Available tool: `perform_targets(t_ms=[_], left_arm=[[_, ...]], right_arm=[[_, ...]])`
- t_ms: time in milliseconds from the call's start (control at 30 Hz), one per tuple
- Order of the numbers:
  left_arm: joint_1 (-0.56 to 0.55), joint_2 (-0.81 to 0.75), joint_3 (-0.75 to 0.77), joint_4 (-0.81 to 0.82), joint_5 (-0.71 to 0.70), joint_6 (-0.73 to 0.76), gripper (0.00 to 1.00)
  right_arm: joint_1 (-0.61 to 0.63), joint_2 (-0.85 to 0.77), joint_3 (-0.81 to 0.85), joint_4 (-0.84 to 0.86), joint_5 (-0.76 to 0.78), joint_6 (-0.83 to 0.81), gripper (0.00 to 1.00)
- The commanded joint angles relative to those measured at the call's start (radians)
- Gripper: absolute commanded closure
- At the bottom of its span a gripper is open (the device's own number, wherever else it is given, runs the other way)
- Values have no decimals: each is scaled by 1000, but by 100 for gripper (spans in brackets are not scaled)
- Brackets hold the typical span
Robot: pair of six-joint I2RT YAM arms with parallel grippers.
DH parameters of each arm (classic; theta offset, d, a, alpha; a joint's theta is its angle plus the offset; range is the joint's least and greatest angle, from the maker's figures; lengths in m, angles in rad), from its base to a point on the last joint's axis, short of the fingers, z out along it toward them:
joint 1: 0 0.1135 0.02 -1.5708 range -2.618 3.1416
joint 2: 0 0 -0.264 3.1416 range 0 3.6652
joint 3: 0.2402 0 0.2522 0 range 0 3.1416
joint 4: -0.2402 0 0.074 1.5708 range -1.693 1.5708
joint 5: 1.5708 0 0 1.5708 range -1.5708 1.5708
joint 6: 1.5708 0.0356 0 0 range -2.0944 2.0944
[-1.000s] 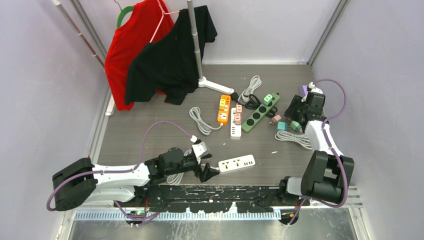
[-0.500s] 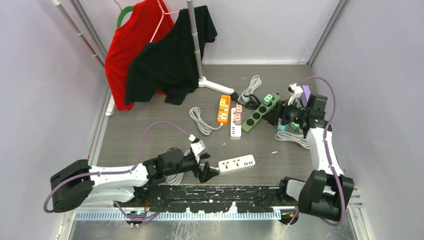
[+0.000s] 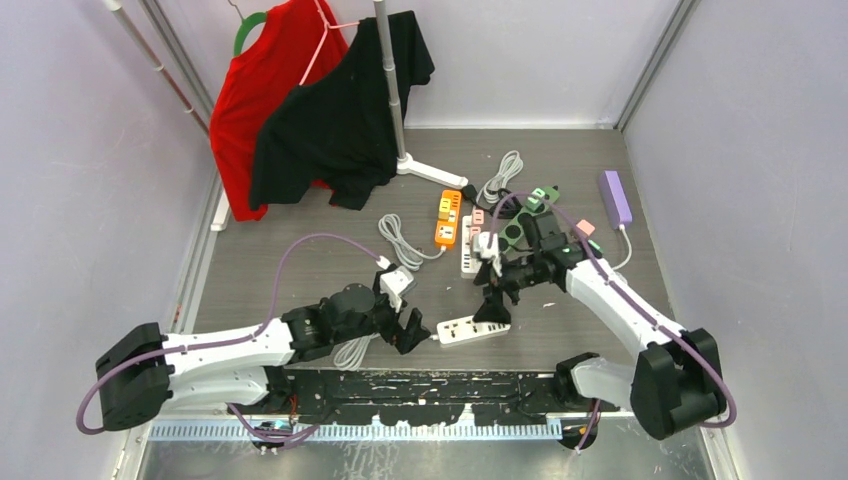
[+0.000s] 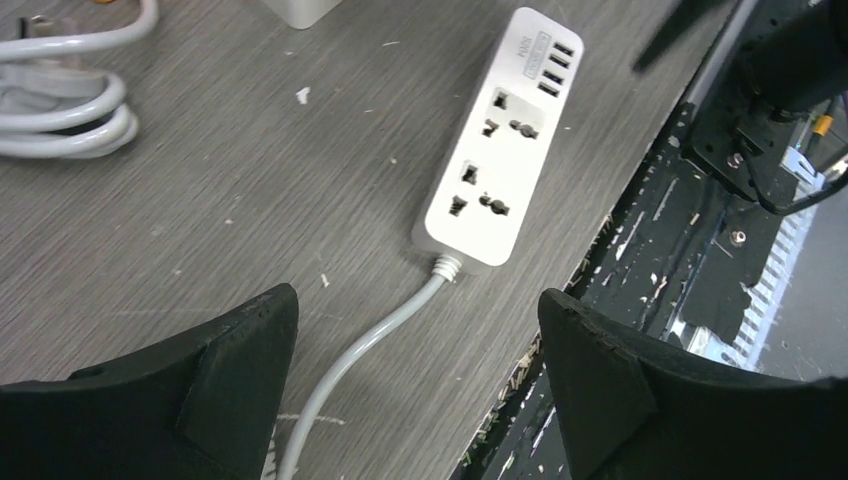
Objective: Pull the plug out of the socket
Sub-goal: Pick up the socket from the center of the board.
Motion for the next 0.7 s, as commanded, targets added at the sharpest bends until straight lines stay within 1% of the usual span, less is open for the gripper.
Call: perform_targets(t_ms=[0,167,233,333,500,567,667], left_arm=[[16,-56,59,-151,-91,-47,12],[51,-111,51,-231,-139,-115,12],[75,-138,42,-262,-147,-144,15],[110,-174,27,-293,-149,-179,16],[146,-212,22,-336,-153,-202,17],[151,-218,23,-346,-158,-204,17],[157,-226,24,-361,-170,-206,17]], right_arm=[[138,37,-15,53,160,-65,0],[306,86,-33,140,311,-33,0],[361,112,-34,163,353,-19,0],[443,149,-36,189,433,-15,0],[527,191,-38,219,500,-16,1],[553,211,-37,225,528,-21,3],[581,241,-29,226,564,-24,12]])
